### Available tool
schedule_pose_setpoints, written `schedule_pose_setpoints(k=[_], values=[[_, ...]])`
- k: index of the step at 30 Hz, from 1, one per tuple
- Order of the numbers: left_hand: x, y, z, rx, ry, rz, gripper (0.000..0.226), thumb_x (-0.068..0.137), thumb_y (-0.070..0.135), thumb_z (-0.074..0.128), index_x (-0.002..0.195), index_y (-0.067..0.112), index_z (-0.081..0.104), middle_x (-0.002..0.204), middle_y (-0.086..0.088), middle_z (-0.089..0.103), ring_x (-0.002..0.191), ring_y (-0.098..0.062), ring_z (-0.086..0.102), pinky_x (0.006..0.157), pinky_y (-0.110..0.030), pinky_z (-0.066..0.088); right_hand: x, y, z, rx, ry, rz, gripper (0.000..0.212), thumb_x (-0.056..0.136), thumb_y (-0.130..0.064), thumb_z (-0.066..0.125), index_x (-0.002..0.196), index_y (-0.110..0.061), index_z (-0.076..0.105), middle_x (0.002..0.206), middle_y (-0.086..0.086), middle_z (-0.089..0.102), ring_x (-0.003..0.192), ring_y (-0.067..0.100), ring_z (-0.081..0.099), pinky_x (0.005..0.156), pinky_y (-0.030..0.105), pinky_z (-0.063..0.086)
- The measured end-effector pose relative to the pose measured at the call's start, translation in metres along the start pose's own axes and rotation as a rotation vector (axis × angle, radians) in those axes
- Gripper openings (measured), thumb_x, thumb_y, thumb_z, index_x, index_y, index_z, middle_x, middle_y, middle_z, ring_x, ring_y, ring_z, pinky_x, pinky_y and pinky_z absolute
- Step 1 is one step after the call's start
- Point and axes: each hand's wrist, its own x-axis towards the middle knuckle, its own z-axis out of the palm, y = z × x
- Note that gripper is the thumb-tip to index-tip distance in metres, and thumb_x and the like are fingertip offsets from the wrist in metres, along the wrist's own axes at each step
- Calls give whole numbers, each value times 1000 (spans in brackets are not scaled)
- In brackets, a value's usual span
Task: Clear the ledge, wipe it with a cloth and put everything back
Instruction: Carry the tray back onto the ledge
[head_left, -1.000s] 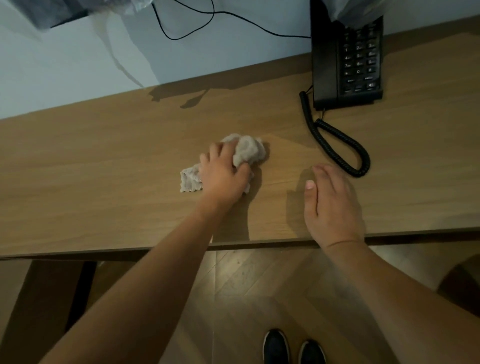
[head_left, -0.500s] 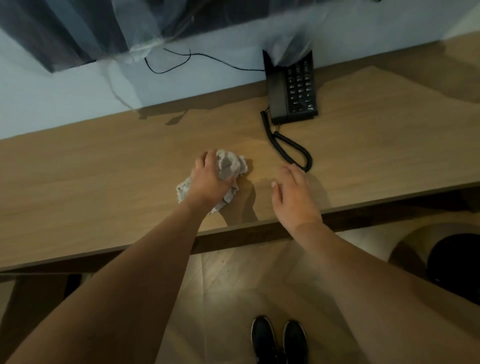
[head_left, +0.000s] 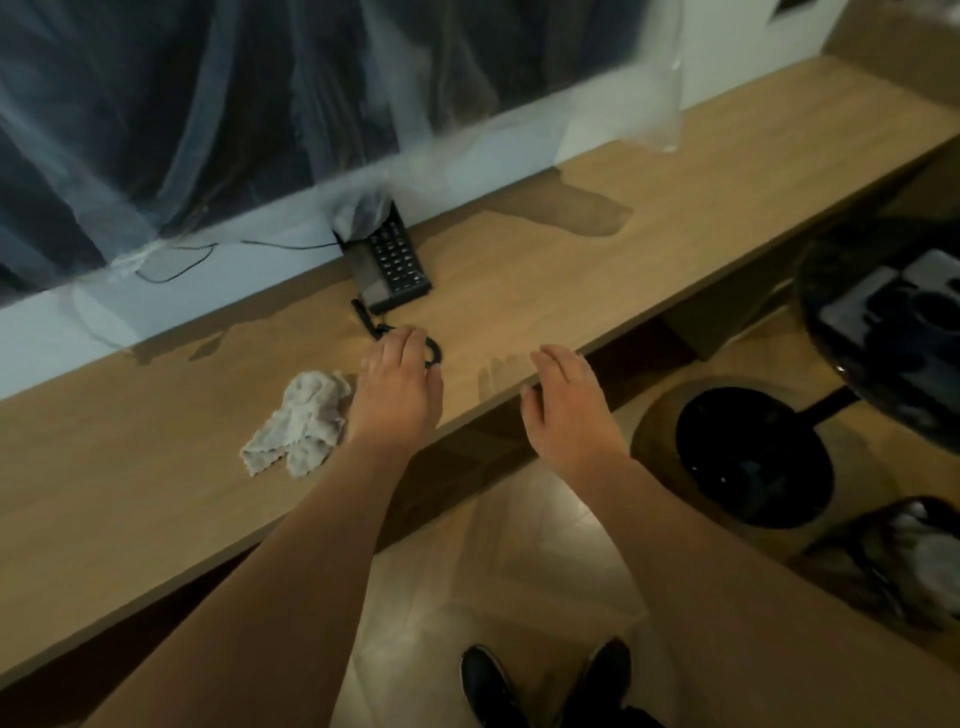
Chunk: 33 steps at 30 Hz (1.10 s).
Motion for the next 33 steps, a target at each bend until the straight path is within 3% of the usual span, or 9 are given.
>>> schedule_pose_setpoints(k=[5,10,17,22,27,33], values=[[29,76,10,81,-50,123,50,105,29,41,150,7,38,153,-14,40,141,-32,37,120,-47,30,-30,52,-48,1,73,149,52,106,-31,38,154,-14,29,161,1,27,151,16,16,125,36,11],[37,180,32,30,-65,269,49,105,29,43,150,10,40,151,-12,45,139,-28,42,119,-46,32,-65,120,-92,-27,147,281,51,107,-32,35,154,-14,28,161,2,27,150,16,17,124,37,15],[6,332,81,-47,-124,530,49,105,30,46,150,13,40,154,-6,43,146,-21,35,122,-46,29,-124,224,-144,-55,280,427,50,106,-29,34,152,-8,32,158,6,33,148,17,22,124,34,13],[-13,421,124,-42,-142,705,50,104,34,46,151,15,42,154,-4,43,146,-19,34,124,-38,15,-172,295,-179,-35,399,544,49,105,-24,39,149,-3,37,154,12,38,146,23,28,123,36,15],[-21,489,151,-41,-163,855,51,103,36,47,149,15,44,152,-4,46,144,-19,37,121,-34,11,-206,352,-194,69,516,679,49,104,-24,41,147,-3,40,153,12,39,144,23,30,122,35,18],[-23,545,175,-56,-227,986,51,102,32,51,148,10,45,150,-9,47,142,-24,39,124,-42,21,-219,400,-204,117,557,760,49,103,-25,40,148,-6,38,153,9,39,144,20,30,122,37,21]])
